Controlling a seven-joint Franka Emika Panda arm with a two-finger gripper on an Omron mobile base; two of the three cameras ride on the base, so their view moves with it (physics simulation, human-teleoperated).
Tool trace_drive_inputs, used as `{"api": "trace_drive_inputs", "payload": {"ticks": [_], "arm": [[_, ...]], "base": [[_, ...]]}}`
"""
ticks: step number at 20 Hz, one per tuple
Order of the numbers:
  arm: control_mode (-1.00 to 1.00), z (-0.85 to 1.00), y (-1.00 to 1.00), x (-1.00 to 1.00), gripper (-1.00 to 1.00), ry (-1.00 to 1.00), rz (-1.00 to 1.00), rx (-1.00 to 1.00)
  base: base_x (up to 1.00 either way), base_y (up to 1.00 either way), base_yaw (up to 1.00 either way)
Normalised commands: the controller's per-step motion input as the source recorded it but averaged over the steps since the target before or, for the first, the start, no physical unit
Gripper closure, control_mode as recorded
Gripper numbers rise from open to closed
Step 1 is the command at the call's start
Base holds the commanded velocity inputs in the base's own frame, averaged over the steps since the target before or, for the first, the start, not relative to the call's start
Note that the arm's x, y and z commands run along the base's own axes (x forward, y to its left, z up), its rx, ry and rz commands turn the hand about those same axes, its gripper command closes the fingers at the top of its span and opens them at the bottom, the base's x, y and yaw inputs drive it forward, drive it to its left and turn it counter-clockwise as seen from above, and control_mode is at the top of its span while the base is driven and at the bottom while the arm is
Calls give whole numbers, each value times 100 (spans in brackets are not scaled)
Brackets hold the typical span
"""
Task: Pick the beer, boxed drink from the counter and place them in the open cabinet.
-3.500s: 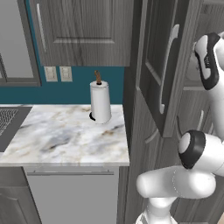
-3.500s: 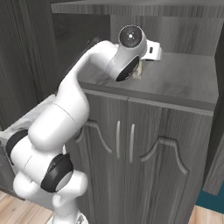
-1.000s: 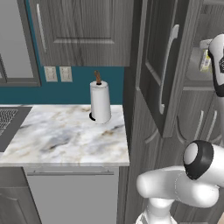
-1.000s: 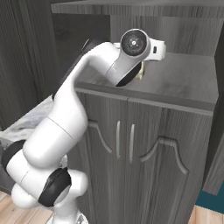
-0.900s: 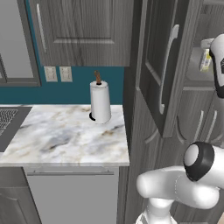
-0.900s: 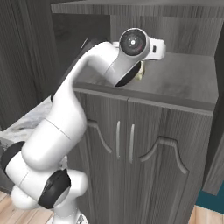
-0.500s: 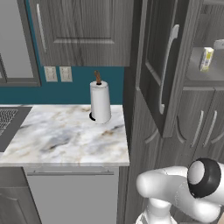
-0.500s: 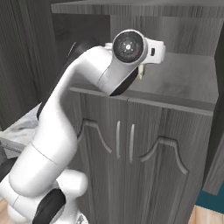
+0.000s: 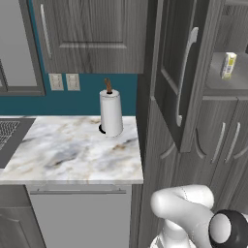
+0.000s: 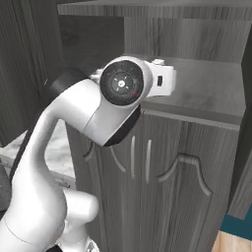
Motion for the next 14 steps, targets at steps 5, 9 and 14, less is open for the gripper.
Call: {"api": "trace_drive_inputs", "payload": {"ticks": [5, 9, 14], "arm": [[-100, -44, 62, -100, -100, 2, 11, -8], [-100, -40, 55, -89, -100, 2, 9, -7], [-100, -15, 16, -41, -100, 4, 5, -2]], "base": [[0, 0, 0], [0, 0, 0], [0, 0, 0]]}}
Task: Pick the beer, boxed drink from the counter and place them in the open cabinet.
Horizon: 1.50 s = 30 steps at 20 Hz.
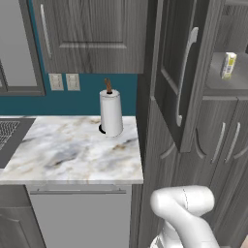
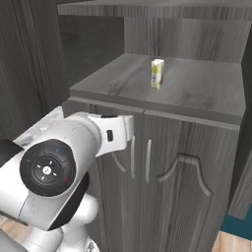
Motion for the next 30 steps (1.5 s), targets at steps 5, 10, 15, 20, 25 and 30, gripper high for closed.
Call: {"api": "trace_drive_inputs", "payload": {"ticks": [5, 10, 15, 20, 25, 30], "arm": [[-100, -16, 0, -8, -100, 2, 8, 0], [-100, -1, 0, 0, -100, 0, 0, 0], [100, 0, 0, 0, -100, 0, 0, 0], [100, 0, 0, 0, -100, 0, 0, 0], [100, 0, 0, 0, -100, 0, 0, 0], [100, 0, 0, 0, -100, 0, 0, 0]], "base": [[0, 0, 0], [0, 0, 0], [-5, 0, 1], [-62, 0, 7], [-98, 0, 7], [-100, 2, 20]]}}
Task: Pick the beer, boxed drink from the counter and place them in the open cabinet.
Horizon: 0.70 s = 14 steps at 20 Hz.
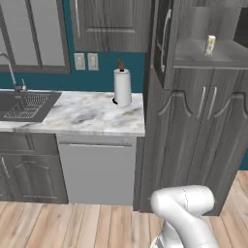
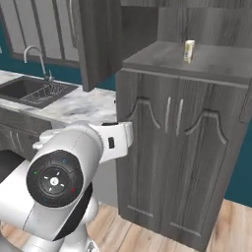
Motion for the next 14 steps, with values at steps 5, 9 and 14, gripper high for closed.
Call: {"api": "trace_drive_inputs", "payload": {"ticks": [5, 9, 14], "arm": [[100, 0, 0, 0, -100, 0, 0, 0], [100, 0, 0, 0, -100, 0, 0, 0], [100, 0, 0, 0, -100, 0, 0, 0]], "base": [[-98, 35, 41], [-86, 36, 54], [-76, 21, 61]]}}
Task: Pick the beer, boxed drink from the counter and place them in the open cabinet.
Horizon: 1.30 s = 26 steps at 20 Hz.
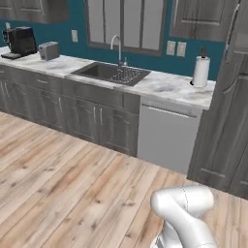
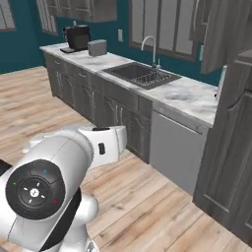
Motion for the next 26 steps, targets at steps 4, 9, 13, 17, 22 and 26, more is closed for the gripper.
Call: {"api": "trace_drive_inputs", "payload": {"ticks": [4, 9, 13, 17, 22, 26], "arm": [[100, 0, 0, 0, -100, 0, 0, 0], [100, 0, 0, 0, -100, 0, 0, 0], [100, 0, 0, 0, -100, 0, 0, 0], [100, 0, 0, 0, -100, 0, 0, 0], [100, 0, 0, 0, -100, 0, 0, 0], [100, 0, 0, 0, -100, 0, 0, 0]], "base": [[-68, 14, 64], [-67, 17, 65], [-75, 18, 59], [-88, 15, 46], [-79, 33, 37], [-47, 66, 31]]}}
